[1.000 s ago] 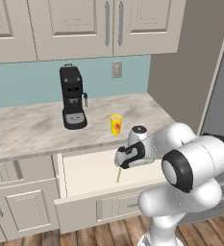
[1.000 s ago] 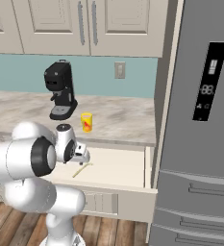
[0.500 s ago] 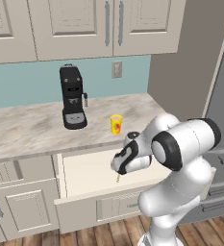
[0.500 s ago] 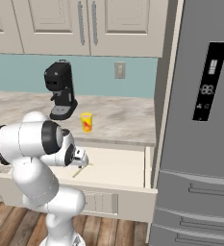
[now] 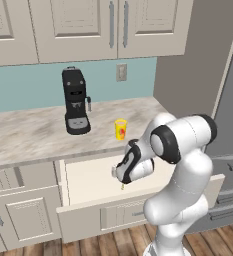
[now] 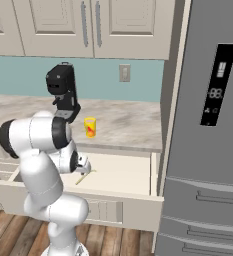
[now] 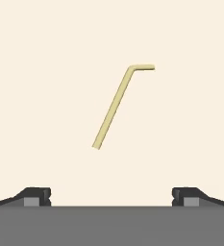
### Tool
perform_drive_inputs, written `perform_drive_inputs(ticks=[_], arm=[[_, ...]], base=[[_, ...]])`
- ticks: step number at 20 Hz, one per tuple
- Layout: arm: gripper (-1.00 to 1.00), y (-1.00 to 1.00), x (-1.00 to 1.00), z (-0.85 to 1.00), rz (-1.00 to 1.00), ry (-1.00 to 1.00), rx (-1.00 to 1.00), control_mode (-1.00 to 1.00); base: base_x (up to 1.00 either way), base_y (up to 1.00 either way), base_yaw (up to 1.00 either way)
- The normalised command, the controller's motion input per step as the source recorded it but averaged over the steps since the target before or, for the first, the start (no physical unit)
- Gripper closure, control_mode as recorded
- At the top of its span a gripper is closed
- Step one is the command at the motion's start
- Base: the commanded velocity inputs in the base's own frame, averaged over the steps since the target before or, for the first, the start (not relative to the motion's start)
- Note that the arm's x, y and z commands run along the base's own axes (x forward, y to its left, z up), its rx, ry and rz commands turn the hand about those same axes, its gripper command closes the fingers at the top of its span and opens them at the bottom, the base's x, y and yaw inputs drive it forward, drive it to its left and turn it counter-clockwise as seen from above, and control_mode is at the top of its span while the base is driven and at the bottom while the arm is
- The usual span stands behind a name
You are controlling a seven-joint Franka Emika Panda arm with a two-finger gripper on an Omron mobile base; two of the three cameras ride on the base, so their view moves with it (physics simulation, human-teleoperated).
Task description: Pick up the straw from the right drawer and put it inside the smoothie cup.
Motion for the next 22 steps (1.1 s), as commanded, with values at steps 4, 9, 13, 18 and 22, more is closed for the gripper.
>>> perform_drive_inputs(ticks=[4, 9, 13, 18, 22], arm=[[-1.0, 0.09, 0.25, -0.07, -0.03, 0.0, 0.0, -1.0], [-1.0, 0.08, 0.25, -0.1, -0.04, 0.0, 0.0, -1.0], [-1.0, 0.05, 0.19, -0.16, -0.04, 0.0, 0.0, -1.0], [-1.0, 0.0, 0.03, -0.22, -0.07, 0.0, 0.0, -1.0], [-1.0, 0.0, 0.0, -0.2, -0.08, 0.0, 0.0, -1.0]], base=[[0.0, 0.0, 0.0], [0.0, 0.0, 0.0], [0.0, 0.0, 0.0], [0.0, 0.0, 0.0], [0.0, 0.0, 0.0]])
